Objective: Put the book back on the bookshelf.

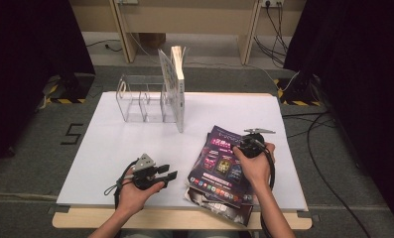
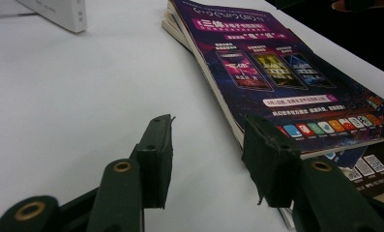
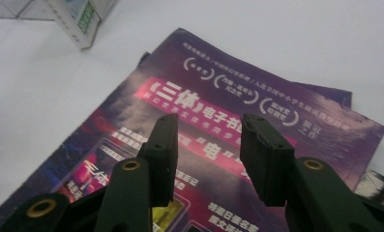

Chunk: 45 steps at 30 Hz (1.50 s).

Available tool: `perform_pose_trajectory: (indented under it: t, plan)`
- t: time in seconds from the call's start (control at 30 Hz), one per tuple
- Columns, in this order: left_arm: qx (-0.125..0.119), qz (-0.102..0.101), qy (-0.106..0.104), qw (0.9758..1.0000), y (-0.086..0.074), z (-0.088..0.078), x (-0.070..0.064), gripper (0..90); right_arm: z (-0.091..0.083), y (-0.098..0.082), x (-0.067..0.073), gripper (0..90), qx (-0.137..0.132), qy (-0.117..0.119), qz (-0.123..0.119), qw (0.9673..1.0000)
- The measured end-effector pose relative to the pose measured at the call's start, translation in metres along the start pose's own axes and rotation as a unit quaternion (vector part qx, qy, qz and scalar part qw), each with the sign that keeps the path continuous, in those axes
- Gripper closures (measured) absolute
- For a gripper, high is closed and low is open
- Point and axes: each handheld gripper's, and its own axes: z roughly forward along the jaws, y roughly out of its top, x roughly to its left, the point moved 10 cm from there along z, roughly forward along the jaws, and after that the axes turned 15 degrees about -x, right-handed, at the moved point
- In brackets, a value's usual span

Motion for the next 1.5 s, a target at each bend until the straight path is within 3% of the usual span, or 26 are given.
perform_pose_trajectory:
  t: [0.37,0.67,1.17,1.5]
  plan:
    - [0.016,-0.013,-0.028,0.9994,-0.007,0.017,-0.021,53.7,-0.003,-0.009,-0.029,60.6,0.010,-0.024,0.022,0.9994]
    - [0.033,-0.023,-0.043,0.9983,-0.017,0.028,-0.032,54.2,0.007,-0.003,-0.060,58.7,0.019,-0.041,0.044,0.9980]
    - [0.047,-0.019,-0.047,0.9976,-0.025,0.033,-0.037,54.8,0.023,-0.003,-0.095,53.8,0.053,-0.073,0.070,0.9934]
    - [0.052,-0.017,-0.048,0.9973,-0.029,0.035,-0.038,57.1,0.031,-0.011,-0.098,52.3,0.061,-0.061,0.094,0.9918]
